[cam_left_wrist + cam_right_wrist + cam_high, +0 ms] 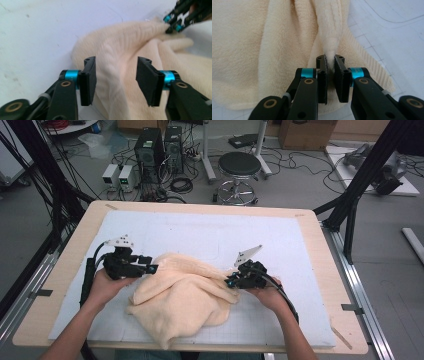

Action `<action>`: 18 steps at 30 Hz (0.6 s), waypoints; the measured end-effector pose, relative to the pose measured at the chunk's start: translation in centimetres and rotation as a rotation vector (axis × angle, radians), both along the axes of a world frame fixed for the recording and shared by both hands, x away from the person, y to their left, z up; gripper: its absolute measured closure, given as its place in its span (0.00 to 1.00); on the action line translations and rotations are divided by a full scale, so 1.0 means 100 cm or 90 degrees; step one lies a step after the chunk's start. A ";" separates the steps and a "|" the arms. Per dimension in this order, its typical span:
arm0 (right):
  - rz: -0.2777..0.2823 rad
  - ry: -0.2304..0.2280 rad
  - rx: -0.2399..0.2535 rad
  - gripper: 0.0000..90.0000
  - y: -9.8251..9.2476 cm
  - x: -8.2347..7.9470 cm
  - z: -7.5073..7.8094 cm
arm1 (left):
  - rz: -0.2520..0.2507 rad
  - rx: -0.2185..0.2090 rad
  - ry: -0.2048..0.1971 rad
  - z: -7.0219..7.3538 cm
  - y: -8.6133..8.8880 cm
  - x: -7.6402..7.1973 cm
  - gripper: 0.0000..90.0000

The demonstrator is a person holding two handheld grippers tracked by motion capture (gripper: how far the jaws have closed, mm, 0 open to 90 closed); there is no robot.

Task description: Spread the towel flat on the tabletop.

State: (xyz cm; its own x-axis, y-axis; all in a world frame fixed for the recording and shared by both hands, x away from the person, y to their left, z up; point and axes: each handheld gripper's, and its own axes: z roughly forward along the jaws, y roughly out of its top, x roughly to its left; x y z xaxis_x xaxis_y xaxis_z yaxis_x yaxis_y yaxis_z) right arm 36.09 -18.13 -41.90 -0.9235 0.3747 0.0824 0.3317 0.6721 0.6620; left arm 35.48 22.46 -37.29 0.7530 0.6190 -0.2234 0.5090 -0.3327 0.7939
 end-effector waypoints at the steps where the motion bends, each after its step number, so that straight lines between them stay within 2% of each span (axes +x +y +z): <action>1: 0.009 0.001 0.005 0.92 0.000 -0.001 0.001 | 0.004 -0.004 0.000 0.002 -0.002 0.004 0.51; 4: 0.014 -0.001 0.008 0.92 0.000 -0.003 0.002 | -0.005 0.033 0.018 -0.003 -0.013 0.017 0.46; 7: 0.013 -0.004 0.008 0.93 -0.001 -0.004 0.004 | -0.023 0.074 0.047 -0.018 -0.023 0.025 0.49; 8: 0.012 -0.004 0.012 0.93 -0.002 -0.004 0.004 | -0.036 0.092 0.049 -0.021 -0.026 0.025 0.60; 9: 0.009 -0.005 0.016 0.93 -0.003 -0.004 0.005 | -0.040 0.115 0.036 -0.023 -0.029 0.024 0.73; 10: 0.006 -0.006 0.020 0.93 -0.005 -0.004 0.007 | -0.035 0.122 0.027 -0.023 -0.031 0.023 0.82; 13: -0.011 -0.012 0.043 0.94 -0.012 -0.002 0.017 | -0.026 0.084 0.021 -0.016 -0.028 0.022 0.91; 14: -0.019 -0.026 0.049 0.94 -0.013 0.001 0.030 | -0.023 0.076 0.018 -0.013 -0.027 0.022 0.92; 15: -0.019 -0.026 0.049 0.94 -0.013 0.001 0.030 | -0.021 0.075 0.011 -0.009 -0.026 0.020 0.92; 17: -0.026 -0.044 0.055 0.94 -0.013 0.002 0.044 | -0.012 0.064 -0.006 -0.002 -0.024 0.015 0.92; 18: -0.021 -0.057 0.062 0.94 -0.012 0.002 0.056 | -0.010 0.054 -0.010 0.002 -0.023 0.013 0.93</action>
State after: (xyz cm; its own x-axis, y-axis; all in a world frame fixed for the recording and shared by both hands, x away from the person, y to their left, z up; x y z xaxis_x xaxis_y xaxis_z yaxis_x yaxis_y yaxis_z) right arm 36.25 -19.35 -36.32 -0.9164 0.3986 0.0376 0.2889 0.5933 0.7514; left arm 36.73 20.15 -37.12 0.7660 0.6227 -0.1595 0.4912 -0.4069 0.7702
